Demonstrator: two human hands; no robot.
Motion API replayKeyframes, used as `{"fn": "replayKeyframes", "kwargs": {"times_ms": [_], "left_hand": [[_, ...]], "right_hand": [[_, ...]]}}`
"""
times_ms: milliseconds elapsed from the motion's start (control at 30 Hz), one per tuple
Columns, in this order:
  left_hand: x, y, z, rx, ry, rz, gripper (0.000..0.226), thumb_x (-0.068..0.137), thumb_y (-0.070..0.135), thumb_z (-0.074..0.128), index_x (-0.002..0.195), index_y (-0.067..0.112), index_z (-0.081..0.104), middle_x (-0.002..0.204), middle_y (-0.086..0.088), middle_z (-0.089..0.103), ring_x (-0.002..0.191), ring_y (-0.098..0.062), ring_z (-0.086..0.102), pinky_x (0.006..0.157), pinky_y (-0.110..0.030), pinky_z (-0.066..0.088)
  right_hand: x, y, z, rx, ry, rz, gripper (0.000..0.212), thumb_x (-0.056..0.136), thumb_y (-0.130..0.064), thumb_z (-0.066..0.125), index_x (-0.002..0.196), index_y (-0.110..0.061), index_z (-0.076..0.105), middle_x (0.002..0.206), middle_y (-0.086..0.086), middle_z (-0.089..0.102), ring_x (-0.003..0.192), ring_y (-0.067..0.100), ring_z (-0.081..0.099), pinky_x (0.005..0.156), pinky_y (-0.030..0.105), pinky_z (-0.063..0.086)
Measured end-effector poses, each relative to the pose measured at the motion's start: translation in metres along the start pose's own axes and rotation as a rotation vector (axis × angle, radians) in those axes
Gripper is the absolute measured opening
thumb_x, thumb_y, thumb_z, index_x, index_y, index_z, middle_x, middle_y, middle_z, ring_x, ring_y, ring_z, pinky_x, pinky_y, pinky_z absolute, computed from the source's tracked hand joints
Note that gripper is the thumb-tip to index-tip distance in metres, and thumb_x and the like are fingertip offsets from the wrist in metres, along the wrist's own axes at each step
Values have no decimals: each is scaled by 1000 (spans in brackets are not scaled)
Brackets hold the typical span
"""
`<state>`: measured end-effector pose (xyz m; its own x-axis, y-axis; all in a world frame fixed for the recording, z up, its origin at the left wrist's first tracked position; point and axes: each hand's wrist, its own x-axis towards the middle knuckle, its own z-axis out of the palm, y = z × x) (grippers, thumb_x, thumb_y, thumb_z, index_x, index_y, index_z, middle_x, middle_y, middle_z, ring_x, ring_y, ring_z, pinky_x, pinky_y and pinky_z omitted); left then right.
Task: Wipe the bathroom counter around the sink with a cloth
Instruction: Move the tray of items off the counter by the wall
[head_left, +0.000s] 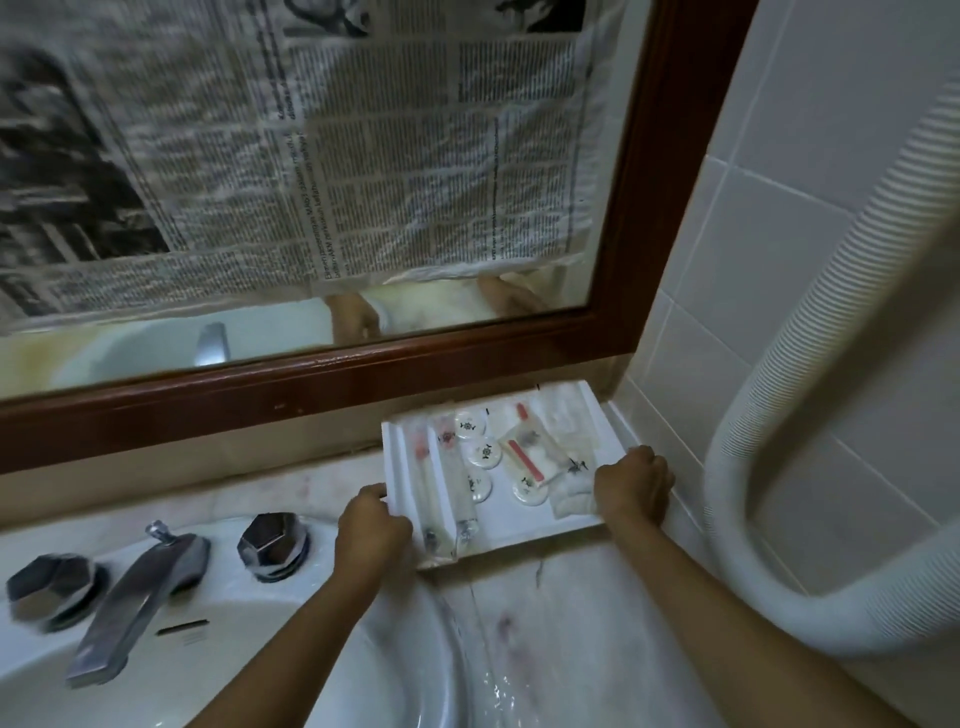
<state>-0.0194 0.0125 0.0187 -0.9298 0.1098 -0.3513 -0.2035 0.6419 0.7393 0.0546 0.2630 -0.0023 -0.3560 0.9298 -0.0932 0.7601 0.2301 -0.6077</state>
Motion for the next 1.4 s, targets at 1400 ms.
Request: {"fn": "replayKeyframes", "kwargs": {"times_ms": [1400], "left_hand": [[-375, -512, -544, -921, 962, -427, 32, 85, -11, 58, 106, 13, 61, 97, -14, 70, 88, -29, 68, 70, -41, 57]], "right_hand": [[-779, -235, 183, 162, -805, -872, 27, 58, -32, 44, 65, -7, 51, 80, 15, 57, 86, 37, 51, 61, 34, 35]]}}
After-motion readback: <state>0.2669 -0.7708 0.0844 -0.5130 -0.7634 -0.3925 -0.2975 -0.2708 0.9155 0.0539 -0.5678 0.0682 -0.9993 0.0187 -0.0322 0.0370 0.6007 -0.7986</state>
